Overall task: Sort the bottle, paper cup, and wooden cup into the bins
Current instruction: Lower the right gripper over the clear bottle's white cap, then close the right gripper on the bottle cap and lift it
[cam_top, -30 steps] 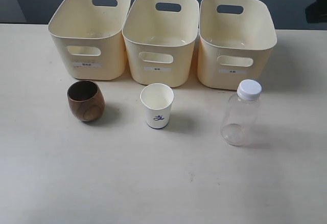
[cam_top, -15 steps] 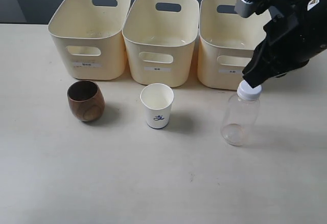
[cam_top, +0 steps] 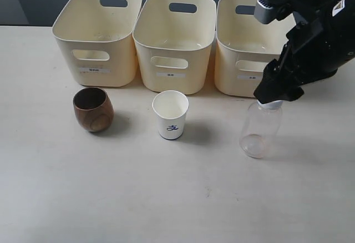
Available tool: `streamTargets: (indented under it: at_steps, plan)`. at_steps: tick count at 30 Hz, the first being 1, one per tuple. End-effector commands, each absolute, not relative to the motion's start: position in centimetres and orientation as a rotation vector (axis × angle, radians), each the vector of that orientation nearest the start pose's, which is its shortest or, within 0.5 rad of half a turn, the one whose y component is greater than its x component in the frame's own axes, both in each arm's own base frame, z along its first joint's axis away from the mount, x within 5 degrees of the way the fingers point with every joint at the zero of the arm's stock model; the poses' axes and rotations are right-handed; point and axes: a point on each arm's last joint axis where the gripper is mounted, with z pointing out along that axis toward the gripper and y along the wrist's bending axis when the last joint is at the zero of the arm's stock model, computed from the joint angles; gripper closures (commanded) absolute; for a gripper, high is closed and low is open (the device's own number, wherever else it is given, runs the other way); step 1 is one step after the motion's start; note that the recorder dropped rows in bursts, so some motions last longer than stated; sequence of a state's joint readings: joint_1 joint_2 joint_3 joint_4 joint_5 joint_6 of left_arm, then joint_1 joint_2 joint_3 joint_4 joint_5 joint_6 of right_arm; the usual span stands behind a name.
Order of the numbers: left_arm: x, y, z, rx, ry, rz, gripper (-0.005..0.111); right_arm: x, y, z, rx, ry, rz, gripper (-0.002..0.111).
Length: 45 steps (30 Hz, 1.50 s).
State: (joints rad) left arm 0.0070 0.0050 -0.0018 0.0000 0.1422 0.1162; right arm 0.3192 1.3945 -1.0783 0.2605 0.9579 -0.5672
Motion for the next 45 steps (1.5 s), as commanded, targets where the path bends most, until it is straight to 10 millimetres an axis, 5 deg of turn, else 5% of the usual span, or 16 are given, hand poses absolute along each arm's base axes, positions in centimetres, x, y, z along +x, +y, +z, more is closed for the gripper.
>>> streamTargets:
  at_steps: [1,45]
  plan:
    - [5.6,0.0,20.1,0.087,1.617,0.094,0.107,25.4,10.4,29.2,-0.977,2.515,0.258,0.037]
    - [5.6,0.0,20.1,0.087,1.617,0.094,0.107,27.3,10.3,26.4,-0.894,2.645,0.186,0.037]
